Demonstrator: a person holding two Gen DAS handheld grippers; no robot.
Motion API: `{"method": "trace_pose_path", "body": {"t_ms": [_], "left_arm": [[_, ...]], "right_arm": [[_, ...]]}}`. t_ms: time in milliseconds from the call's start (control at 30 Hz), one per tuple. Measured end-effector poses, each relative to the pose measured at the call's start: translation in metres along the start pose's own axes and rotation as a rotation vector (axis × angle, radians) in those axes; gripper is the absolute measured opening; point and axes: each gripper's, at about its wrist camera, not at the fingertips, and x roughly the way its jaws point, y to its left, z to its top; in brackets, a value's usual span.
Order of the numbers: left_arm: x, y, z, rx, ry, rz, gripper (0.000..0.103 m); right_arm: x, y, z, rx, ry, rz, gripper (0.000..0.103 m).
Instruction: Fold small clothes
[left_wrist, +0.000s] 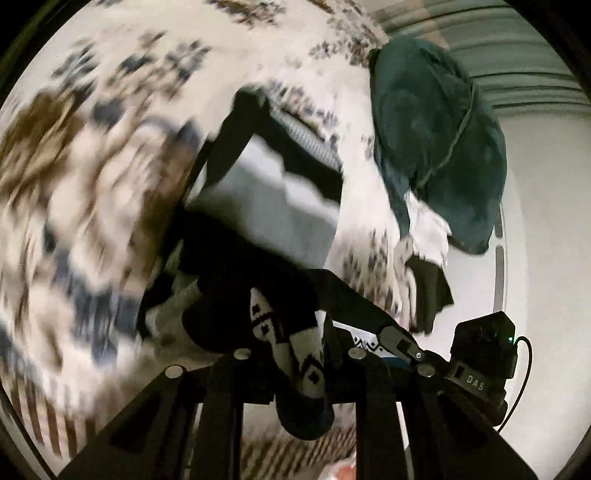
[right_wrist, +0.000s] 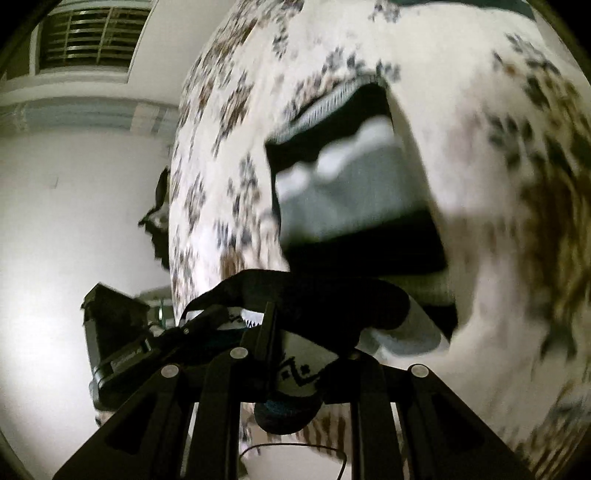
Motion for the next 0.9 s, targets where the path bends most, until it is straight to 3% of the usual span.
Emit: {"method": "trace_pose_path", "body": {"t_ms": [167,233,300,400,433,500,533,567,667,833,900], "left_arm": [[0.042,-0.017,0.07,0.047,-0.009,0.031,0.016],[0.053,-0.02,0.096,0.063,-0.01,0.075,0.019],[0.066,-0.021,0.116,0.117,-0.006,0.139,0.019],[0.09,-0.02,0.138,0.179,0.026,0.248,0.024],[0.092,-0.02,0.141,0.189,0.026,0.265,0.029],[0.093,-0.021,0.145,0.213,0.017,0.298,0.051],[0.092,-0.021,0.146,0.222,0.007,0.319,0.079],[0.087,-0.023,0.146,0.232,-0.015,0.342,0.087],[0.073,-0.026,0.148,0.235,-0.059,0.386,0.087],[0.047,-0.026,0.138,0.266,-0.152,0.49,0.087],[0.047,-0.021,0.135,0.275,-0.149,0.508,0.087]], "right_arm": [[0.025,-0.001,0.088,0.042,-0.045,-0.035,0.017],[0.039,-0.006,0.119,0.074,-0.056,-0.032,0.017],[0.055,-0.017,0.152,0.147,-0.045,0.024,0.018],[0.074,-0.028,0.177,0.226,-0.002,0.077,0.022],[0.079,-0.027,0.185,0.221,0.016,0.075,0.024],[0.082,-0.021,0.19,0.197,0.031,0.084,0.039],[0.083,-0.017,0.19,0.18,0.033,0.091,0.044],[0.081,-0.013,0.191,0.16,0.027,0.091,0.052],[0.067,0.007,0.187,0.052,-0.027,0.015,0.059],[0.045,0.037,0.169,-0.17,-0.142,-0.278,0.06],[0.048,0.034,0.166,-0.192,-0.132,-0.336,0.06]]}}
